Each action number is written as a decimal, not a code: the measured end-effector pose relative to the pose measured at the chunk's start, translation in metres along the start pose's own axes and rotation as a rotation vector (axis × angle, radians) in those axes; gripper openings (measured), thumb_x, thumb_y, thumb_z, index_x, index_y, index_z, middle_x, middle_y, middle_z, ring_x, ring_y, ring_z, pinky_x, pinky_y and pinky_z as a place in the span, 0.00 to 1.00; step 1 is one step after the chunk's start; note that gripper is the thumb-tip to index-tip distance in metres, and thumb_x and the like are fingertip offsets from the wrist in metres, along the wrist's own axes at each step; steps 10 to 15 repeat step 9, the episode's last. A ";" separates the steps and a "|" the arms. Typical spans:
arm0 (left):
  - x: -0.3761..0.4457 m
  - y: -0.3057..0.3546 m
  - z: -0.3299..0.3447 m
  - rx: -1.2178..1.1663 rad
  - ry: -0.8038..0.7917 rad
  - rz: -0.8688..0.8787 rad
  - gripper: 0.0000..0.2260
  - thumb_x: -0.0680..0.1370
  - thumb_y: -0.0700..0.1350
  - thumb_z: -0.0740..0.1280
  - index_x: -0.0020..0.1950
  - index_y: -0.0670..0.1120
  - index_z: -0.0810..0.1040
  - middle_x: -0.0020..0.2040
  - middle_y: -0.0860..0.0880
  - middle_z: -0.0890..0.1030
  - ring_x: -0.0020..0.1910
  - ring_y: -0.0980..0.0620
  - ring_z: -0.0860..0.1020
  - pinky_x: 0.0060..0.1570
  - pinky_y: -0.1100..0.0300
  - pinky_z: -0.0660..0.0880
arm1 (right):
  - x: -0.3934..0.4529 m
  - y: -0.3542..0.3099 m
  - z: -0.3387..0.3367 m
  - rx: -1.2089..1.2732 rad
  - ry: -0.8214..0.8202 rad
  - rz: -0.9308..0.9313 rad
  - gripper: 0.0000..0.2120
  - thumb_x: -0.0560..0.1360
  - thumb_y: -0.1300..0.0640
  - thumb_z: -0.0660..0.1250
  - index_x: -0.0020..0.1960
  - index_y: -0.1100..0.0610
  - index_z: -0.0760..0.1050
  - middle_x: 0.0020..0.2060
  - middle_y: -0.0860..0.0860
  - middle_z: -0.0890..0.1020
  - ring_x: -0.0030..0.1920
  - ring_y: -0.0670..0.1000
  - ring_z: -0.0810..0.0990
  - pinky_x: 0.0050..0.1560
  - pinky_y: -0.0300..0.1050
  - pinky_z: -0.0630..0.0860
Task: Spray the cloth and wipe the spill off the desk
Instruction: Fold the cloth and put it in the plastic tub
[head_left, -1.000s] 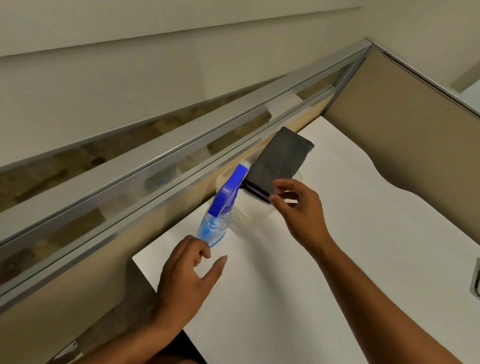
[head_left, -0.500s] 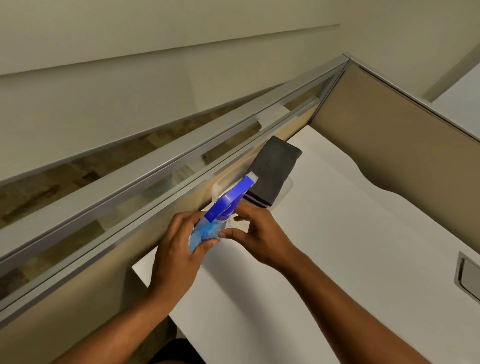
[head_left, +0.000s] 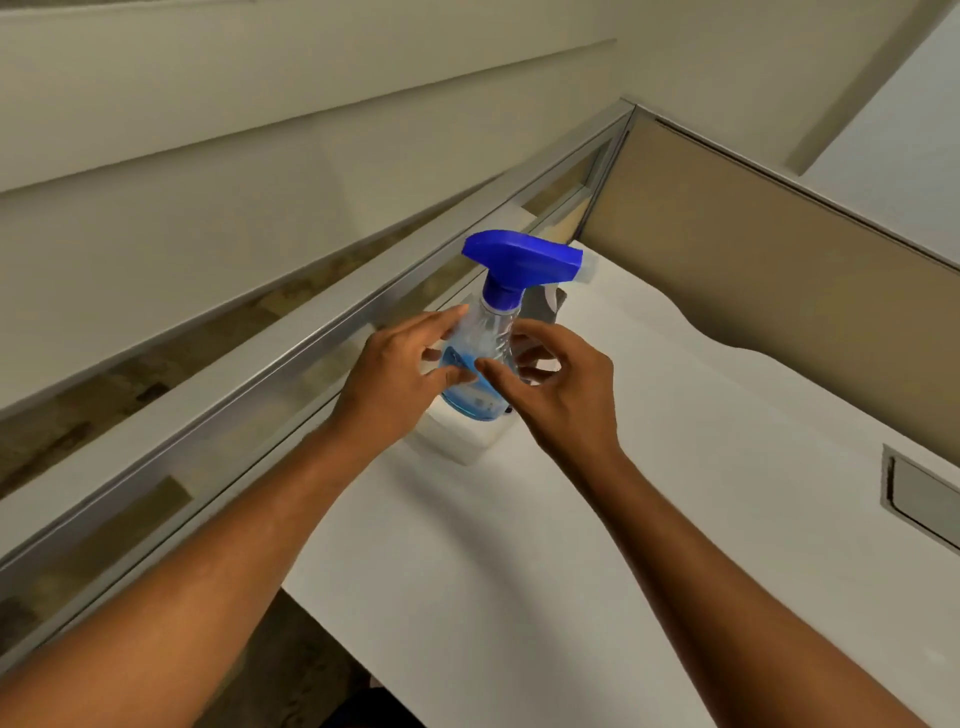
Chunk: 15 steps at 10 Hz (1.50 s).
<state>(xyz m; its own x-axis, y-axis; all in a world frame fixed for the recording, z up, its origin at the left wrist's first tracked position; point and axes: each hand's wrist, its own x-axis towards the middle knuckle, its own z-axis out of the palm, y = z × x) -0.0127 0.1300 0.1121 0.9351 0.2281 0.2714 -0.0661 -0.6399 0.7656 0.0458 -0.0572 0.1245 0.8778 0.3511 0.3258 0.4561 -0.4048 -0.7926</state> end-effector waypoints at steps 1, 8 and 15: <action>0.013 -0.013 0.011 -0.016 -0.102 -0.024 0.32 0.74 0.46 0.80 0.77 0.47 0.75 0.69 0.46 0.83 0.64 0.44 0.84 0.62 0.43 0.84 | -0.001 0.015 0.014 -0.018 0.028 0.058 0.22 0.76 0.43 0.76 0.65 0.54 0.81 0.54 0.48 0.86 0.50 0.45 0.84 0.50 0.37 0.83; -0.010 -0.049 0.040 0.009 -0.209 -0.179 0.38 0.79 0.48 0.75 0.85 0.46 0.61 0.82 0.43 0.70 0.78 0.42 0.72 0.71 0.41 0.78 | -0.021 0.046 0.043 0.004 -0.058 0.272 0.26 0.75 0.45 0.77 0.70 0.54 0.79 0.61 0.50 0.85 0.52 0.42 0.81 0.56 0.38 0.82; -0.050 -0.032 0.038 0.017 0.031 -0.209 0.39 0.80 0.48 0.73 0.86 0.44 0.57 0.82 0.40 0.65 0.77 0.43 0.72 0.68 0.45 0.79 | -0.044 0.041 0.014 0.006 -0.040 0.354 0.29 0.75 0.40 0.75 0.73 0.48 0.76 0.62 0.44 0.83 0.51 0.37 0.81 0.49 0.27 0.77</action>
